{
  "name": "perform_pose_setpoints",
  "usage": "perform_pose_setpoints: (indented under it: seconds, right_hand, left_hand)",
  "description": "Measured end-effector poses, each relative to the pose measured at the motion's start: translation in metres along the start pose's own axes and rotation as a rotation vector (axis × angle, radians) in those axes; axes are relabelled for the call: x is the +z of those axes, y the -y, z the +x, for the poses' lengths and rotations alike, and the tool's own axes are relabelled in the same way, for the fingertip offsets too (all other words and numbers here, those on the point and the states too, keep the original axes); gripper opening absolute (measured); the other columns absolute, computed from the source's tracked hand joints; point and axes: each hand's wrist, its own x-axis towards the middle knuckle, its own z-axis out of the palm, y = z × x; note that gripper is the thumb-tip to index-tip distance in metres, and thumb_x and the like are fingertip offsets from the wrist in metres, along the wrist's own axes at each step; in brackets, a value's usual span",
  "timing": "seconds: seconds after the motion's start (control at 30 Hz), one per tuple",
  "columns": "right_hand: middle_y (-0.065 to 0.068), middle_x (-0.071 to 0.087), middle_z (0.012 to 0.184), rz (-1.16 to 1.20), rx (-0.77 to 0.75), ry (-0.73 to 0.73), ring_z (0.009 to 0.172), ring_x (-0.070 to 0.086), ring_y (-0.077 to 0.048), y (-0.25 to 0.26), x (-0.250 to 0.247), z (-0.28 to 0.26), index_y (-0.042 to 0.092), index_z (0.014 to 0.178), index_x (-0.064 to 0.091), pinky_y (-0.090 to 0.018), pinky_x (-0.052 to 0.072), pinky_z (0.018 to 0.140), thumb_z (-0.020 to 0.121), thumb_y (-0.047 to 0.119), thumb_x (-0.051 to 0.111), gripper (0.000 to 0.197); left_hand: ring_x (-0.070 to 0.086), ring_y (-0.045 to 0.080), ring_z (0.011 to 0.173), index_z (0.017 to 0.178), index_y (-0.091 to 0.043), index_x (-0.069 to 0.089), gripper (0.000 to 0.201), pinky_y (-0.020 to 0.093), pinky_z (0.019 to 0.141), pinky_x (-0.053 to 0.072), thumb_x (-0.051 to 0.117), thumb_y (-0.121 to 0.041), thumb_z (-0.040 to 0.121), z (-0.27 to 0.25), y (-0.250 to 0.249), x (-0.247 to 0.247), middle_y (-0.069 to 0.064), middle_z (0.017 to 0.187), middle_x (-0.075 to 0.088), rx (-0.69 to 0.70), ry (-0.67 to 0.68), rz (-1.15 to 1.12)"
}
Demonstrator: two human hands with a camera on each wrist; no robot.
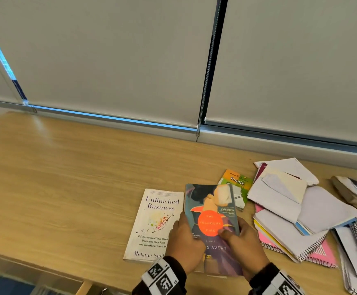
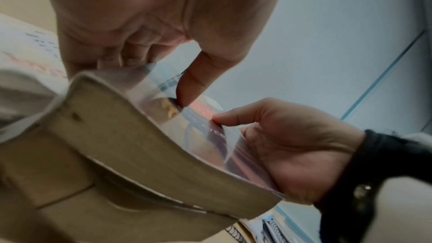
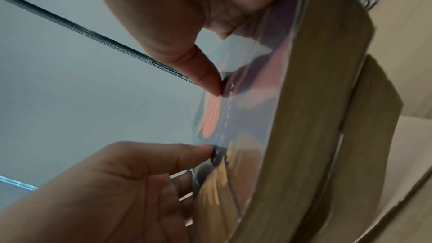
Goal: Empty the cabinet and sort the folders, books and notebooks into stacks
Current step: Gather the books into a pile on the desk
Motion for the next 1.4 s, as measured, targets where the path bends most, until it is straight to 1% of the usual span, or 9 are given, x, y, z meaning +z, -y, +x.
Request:
perform_pose_setpoints:
  seconds: [0.3,0.47,0.6,0.7,0.93,1.03,1.13,1.23,1.4]
  right_hand:
    - [-0.005,0.075,0.098,0.074,-0.117,0.024,0.085,0.072,-0.022,0.043,0.062,-0.003,0.016,0.114,0.061,-0.023,0.056,0.059,0.085,-0.011,0.06,0.04]
    - [-0.01,0.075,0.098,0.044,-0.001,0.08,0.089,0.071,-0.03,0.022,0.103,0.018,0.012,0.116,0.06,-0.037,0.057,0.071,0.083,-0.013,0.059,0.041]
    - [-0.01,0.074,0.09,-0.038,0.157,0.102,0.073,0.069,-0.022,0.005,0.121,0.033,0.008,0.116,0.061,-0.027,0.053,0.059,0.084,-0.01,0.061,0.036]
    - [-0.007,0.068,0.08,-0.044,0.248,0.088,0.051,0.063,-0.009,0.007,0.119,0.04,0.012,0.111,0.062,-0.016,0.044,0.043,0.09,0.004,0.062,0.022]
    - [-0.013,0.074,0.1,-0.038,0.275,0.048,0.093,0.07,-0.032,-0.004,0.125,0.045,0.017,0.113,0.064,-0.042,0.055,0.086,0.095,0.018,0.059,0.019]
    - [-0.008,0.076,0.096,-0.112,0.217,0.021,0.093,0.071,-0.029,-0.011,0.125,0.042,0.02,0.11,0.066,-0.049,0.053,0.093,0.094,0.023,0.06,0.017]
    - [0.004,0.075,0.078,-0.211,0.152,-0.004,0.075,0.07,-0.017,-0.015,0.124,0.038,0.018,0.106,0.069,-0.038,0.055,0.079,0.092,0.019,0.062,0.016]
    - [0.011,0.063,0.053,-0.243,0.128,-0.03,0.052,0.054,-0.005,-0.017,0.123,0.035,0.017,0.1,0.071,-0.025,0.04,0.058,0.091,0.018,0.064,0.011]
    - [0.007,0.07,0.065,-0.259,0.111,-0.038,0.057,0.057,-0.008,-0.025,0.123,0.034,0.017,0.099,0.072,-0.028,0.043,0.064,0.09,0.022,0.065,0.012]
  left_hand:
    - [0.051,0.022,0.114,0.138,-0.025,0.035,0.075,0.039,0.095,0.047,0.046,-0.026,0.063,0.018,-0.003,-0.07,-0.002,0.119,0.054,0.169,-0.063,0.014]
    - [0.043,0.029,0.124,0.147,-0.013,0.022,0.079,0.035,0.103,0.039,0.05,-0.022,0.073,0.03,0.023,-0.1,0.008,0.131,0.046,0.012,0.022,0.105]
    - [0.039,0.03,0.13,0.151,-0.017,0.016,0.085,0.036,0.108,0.036,0.056,-0.021,0.076,0.041,0.05,-0.113,0.009,0.138,0.04,-0.125,0.126,0.076]
    - [0.051,0.027,0.117,0.139,-0.029,0.036,0.071,0.04,0.102,0.045,0.053,-0.034,0.07,0.051,0.061,-0.119,0.003,0.124,0.047,-0.128,0.118,-0.033]
    - [0.058,0.018,0.104,0.124,-0.029,0.048,0.037,0.036,0.092,0.051,0.048,-0.03,0.086,0.06,0.075,-0.126,-0.003,0.114,0.059,-0.045,0.132,-0.075]
    - [0.062,0.014,0.097,0.119,-0.027,0.052,0.033,0.032,0.087,0.053,0.047,-0.022,0.088,0.058,0.075,-0.129,-0.004,0.108,0.064,-0.021,0.154,-0.094]
    - [0.063,0.014,0.095,0.12,-0.025,0.055,0.032,0.028,0.084,0.054,0.047,-0.014,0.09,0.059,0.078,-0.132,-0.004,0.107,0.067,-0.022,0.169,-0.092]
    - [0.064,0.014,0.094,0.122,-0.024,0.056,0.035,0.027,0.082,0.055,0.048,-0.013,0.09,0.06,0.08,-0.135,-0.003,0.107,0.068,-0.006,0.168,-0.076]
    - [0.065,0.014,0.094,0.119,-0.025,0.057,0.035,0.031,0.084,0.055,0.048,-0.016,0.086,0.06,0.079,-0.137,-0.003,0.106,0.068,-0.013,0.176,-0.071]
